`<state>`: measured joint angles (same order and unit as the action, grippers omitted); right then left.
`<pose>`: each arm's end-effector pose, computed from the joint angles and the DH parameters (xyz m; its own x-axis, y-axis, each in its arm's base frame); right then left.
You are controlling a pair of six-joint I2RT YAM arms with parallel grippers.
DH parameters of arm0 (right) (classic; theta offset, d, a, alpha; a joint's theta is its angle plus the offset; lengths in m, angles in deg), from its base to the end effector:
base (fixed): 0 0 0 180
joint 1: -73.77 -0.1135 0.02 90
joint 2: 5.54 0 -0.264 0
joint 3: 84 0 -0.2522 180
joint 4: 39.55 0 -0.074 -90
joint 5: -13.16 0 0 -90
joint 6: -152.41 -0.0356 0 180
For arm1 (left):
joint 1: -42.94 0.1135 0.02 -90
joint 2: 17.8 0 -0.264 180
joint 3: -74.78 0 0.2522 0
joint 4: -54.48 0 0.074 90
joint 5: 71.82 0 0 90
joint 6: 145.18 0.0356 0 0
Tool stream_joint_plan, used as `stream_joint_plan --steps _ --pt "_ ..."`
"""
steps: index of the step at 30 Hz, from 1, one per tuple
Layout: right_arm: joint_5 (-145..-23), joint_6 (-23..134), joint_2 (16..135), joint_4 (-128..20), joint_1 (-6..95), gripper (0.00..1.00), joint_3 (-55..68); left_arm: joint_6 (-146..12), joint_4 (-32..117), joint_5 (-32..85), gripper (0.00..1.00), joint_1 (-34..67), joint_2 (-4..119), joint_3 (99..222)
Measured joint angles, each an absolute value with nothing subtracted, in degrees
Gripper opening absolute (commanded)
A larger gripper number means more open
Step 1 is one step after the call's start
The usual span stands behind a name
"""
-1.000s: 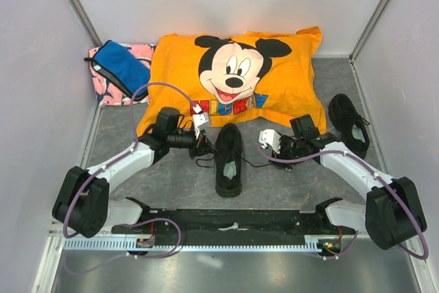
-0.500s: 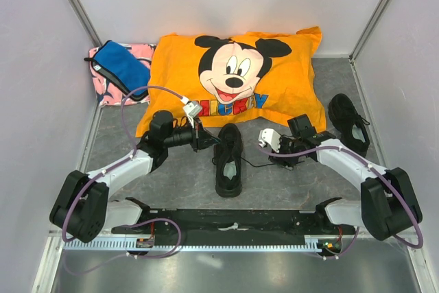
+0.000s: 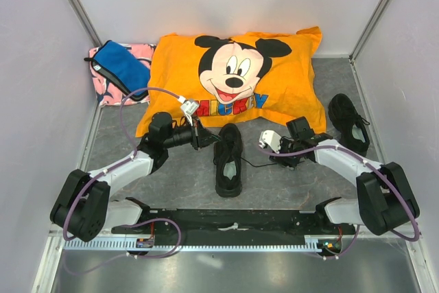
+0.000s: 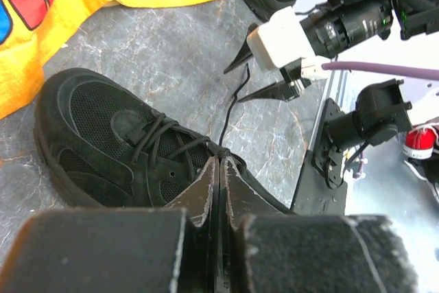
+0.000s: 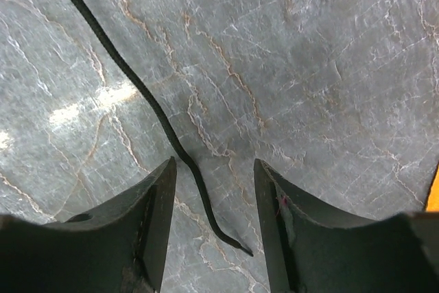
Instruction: Tie the shoes
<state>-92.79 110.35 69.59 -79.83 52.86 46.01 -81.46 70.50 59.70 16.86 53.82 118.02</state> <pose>0.2072 0.0896 0.1631 -0.2350 -0.8540 -0.4642 -0.9321 0.3334 -0.1414 0.2204 -0.1342 0.2226 -0.5756 -0.0873 -0.8130 0.7315 0.3894 -0.5597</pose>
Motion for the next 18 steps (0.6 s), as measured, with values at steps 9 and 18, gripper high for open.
stream_joint_plan --steps 9,18 --pt "-93.09 110.35 71.21 -78.87 52.64 0.07 46.01 -82.55 70.94 58.7 0.02 16.9 53.82 117.99" --pt "-93.95 105.2 71.32 -78.67 56.62 0.0 44.87 -82.55 71.12 58.74 0.02 16.9 53.82 117.91"
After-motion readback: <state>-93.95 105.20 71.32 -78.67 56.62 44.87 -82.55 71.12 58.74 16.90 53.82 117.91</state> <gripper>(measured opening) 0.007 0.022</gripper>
